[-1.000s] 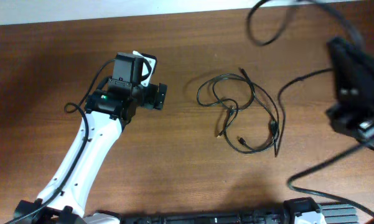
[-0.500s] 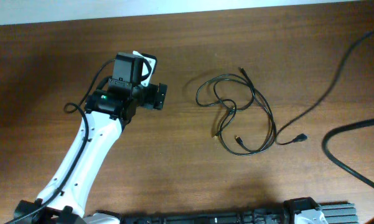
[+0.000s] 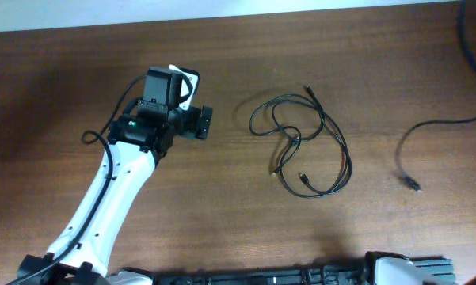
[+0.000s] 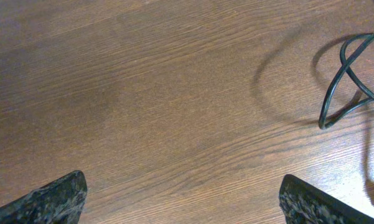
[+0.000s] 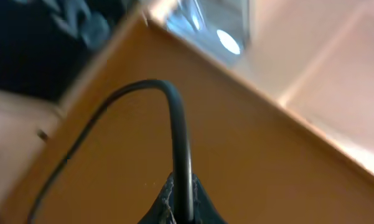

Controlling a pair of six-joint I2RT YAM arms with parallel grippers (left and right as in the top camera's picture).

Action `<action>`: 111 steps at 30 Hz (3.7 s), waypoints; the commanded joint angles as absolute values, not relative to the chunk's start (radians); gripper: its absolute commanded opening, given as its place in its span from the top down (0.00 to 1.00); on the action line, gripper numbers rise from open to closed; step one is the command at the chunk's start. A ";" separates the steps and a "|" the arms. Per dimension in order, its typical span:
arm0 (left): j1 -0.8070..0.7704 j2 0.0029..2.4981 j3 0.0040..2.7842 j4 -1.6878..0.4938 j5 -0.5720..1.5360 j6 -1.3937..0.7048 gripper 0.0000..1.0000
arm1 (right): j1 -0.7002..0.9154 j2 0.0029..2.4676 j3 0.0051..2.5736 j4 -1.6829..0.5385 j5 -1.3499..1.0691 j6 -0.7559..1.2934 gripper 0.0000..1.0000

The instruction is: Untangle cables

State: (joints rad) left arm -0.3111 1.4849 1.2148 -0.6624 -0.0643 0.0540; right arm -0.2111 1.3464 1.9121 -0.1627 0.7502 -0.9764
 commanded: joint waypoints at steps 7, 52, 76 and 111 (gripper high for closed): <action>-0.313 1.477 1.219 -0.661 -0.065 0.069 0.01 | -0.706 1.354 1.925 -0.524 0.611 -0.152 0.96; -0.313 1.477 1.219 -0.661 -0.065 0.069 0.01 | -1.213 1.769 1.917 -1.321 -0.490 -0.058 0.12; -0.313 1.477 1.219 -0.661 -0.065 0.069 0.01 | -0.323 1.772 1.429 -0.960 -0.490 -0.437 0.10; -0.313 1.477 1.219 -0.661 -0.065 0.069 0.01 | -0.012 1.774 1.097 -0.557 -0.512 -0.433 0.69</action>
